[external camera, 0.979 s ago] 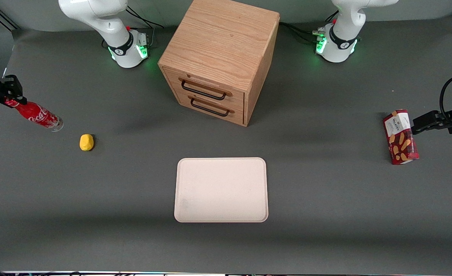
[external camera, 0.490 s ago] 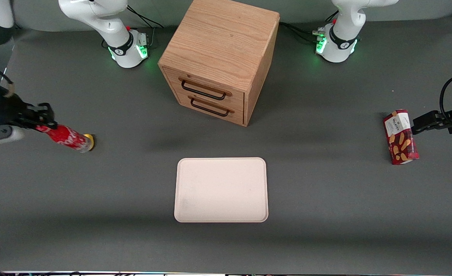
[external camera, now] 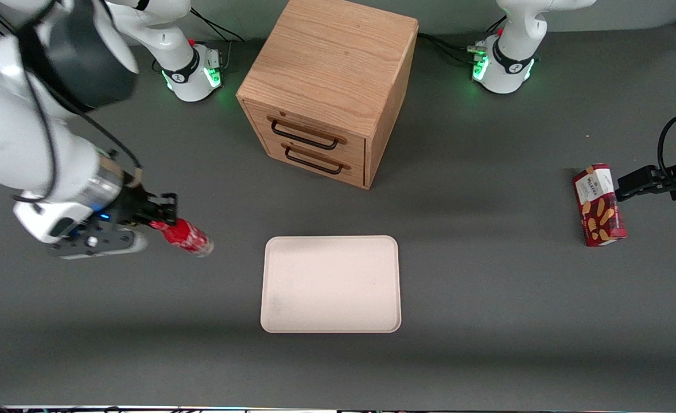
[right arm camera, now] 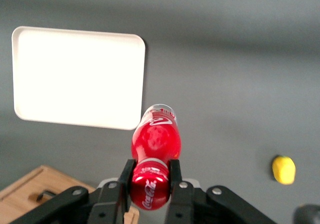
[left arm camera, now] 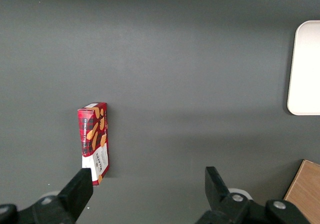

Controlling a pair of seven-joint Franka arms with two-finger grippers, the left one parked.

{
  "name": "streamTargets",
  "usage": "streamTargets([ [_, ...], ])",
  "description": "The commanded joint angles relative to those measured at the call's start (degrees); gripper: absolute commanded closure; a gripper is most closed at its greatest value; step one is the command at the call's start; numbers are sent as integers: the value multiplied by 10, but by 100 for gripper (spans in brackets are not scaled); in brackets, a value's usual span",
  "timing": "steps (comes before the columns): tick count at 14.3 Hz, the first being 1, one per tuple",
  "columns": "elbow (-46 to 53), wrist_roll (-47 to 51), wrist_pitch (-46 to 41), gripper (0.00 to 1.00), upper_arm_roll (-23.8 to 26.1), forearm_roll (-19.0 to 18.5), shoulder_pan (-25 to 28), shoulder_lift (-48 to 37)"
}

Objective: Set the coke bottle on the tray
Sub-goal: 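Lift the bottle and carry it with the right gripper onto the white tray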

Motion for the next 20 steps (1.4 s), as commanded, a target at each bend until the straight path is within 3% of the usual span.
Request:
streamTargets([
  [1,39,57,47,100,54,-45,-2,63],
  [9,38,63,203,100,58,-48,17,175],
  [13,38,63,255,100,58,-74,18,211],
  [20,30,63,284,100,58,-105,28,237],
])
